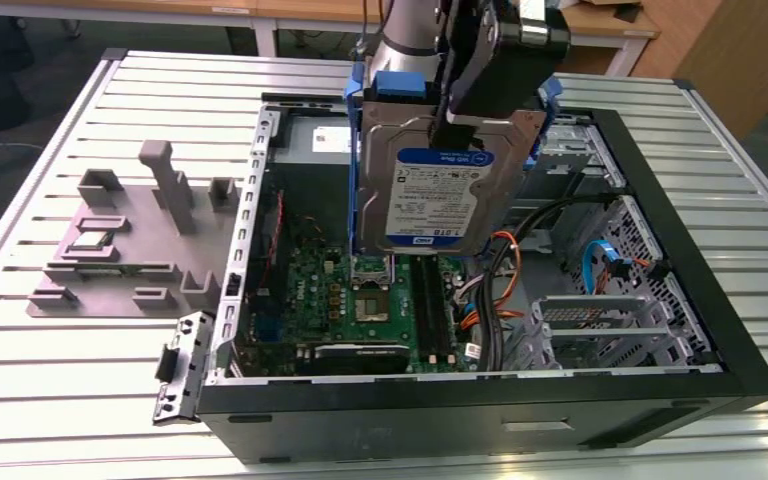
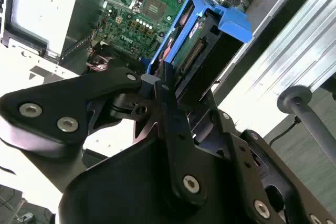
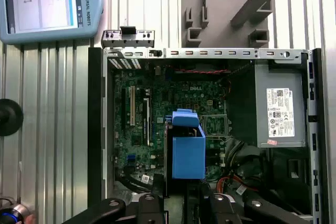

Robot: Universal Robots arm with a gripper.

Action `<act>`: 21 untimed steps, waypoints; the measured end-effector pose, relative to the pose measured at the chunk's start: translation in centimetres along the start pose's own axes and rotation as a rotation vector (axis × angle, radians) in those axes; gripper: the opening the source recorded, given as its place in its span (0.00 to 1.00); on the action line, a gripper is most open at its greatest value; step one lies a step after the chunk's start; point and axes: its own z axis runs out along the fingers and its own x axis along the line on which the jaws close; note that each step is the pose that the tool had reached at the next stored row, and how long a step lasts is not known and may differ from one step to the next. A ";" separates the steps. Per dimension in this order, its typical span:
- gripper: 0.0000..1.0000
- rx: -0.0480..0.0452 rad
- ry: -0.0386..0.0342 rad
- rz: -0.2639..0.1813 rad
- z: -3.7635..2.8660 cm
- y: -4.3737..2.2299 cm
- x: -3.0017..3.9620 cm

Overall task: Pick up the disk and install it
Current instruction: 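Pick up the disk, then insert the disk into the insertion slot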

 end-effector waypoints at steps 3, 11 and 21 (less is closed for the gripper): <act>0.35 0.0000 0.0000 0.000 0.08 0.04 -1.38; 0.35 0.0000 0.0000 0.000 0.10 0.05 -1.65; 0.35 0.0000 0.0000 0.000 0.11 0.05 -1.91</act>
